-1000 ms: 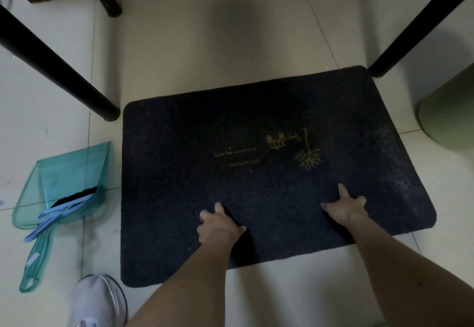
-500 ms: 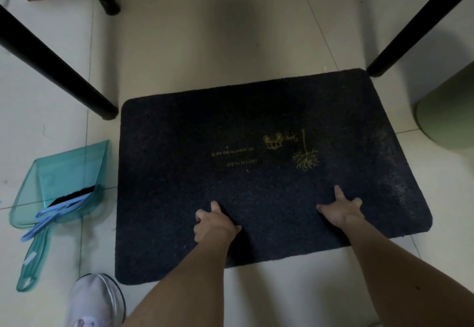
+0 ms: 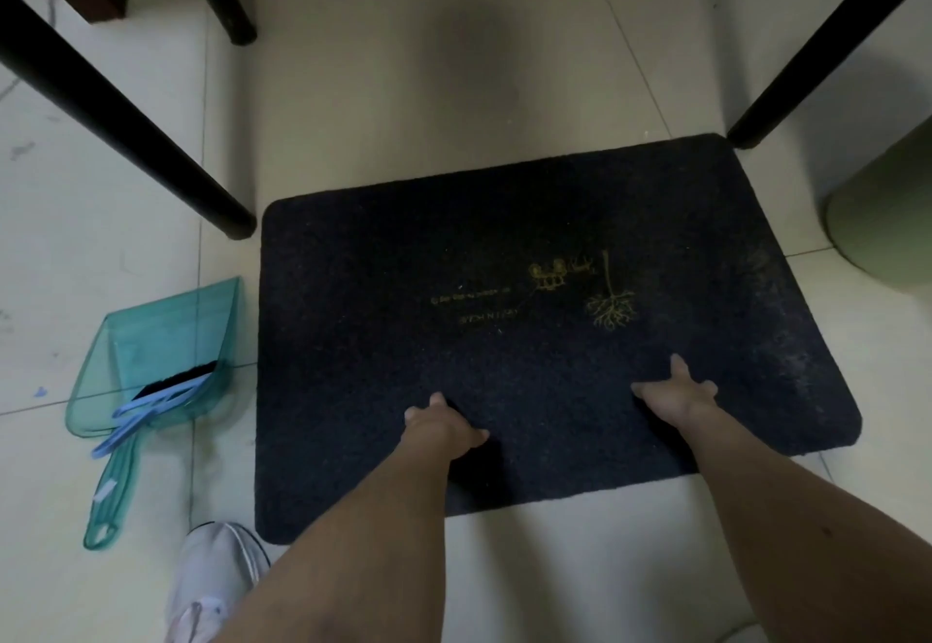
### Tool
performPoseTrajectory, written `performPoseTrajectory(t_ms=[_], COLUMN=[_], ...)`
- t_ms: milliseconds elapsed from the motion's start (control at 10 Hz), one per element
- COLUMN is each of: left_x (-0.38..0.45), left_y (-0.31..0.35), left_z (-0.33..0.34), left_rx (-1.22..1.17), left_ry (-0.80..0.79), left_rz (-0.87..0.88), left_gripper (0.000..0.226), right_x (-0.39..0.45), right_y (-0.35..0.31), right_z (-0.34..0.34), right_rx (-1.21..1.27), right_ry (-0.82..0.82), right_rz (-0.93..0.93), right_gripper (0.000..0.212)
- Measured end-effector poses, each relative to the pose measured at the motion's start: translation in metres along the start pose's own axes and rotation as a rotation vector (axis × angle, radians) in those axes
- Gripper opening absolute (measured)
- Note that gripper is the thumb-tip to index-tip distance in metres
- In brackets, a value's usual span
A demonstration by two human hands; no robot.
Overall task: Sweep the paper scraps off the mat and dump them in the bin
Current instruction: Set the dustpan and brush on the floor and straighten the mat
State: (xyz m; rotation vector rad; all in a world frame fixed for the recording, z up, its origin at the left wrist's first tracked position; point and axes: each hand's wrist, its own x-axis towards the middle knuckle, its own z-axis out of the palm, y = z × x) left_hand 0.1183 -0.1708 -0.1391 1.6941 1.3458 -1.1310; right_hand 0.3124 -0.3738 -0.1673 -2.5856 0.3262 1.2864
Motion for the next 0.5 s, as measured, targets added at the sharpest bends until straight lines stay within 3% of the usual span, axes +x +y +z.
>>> performPoseTrajectory(t_ms=[300,500], left_x=[-0.060,-0.128], left_y=[-0.004,-0.019], left_z=[-0.029,-0.054], left_rx=[-0.099,-0.017], left_ry=[0.116,0.260], left_rz=[0.138,0.266], left_gripper=[0.086,0.067], right_x=[-0.082,-0.174], right_y=[-0.033,-0.035], right_z=[-0.004,-0.016], right_rx=[0.056,-0.086], right_ry=[0.098,-0.020], right_rz=[-0.095,-0.275], right_gripper=[0.075,0.051])
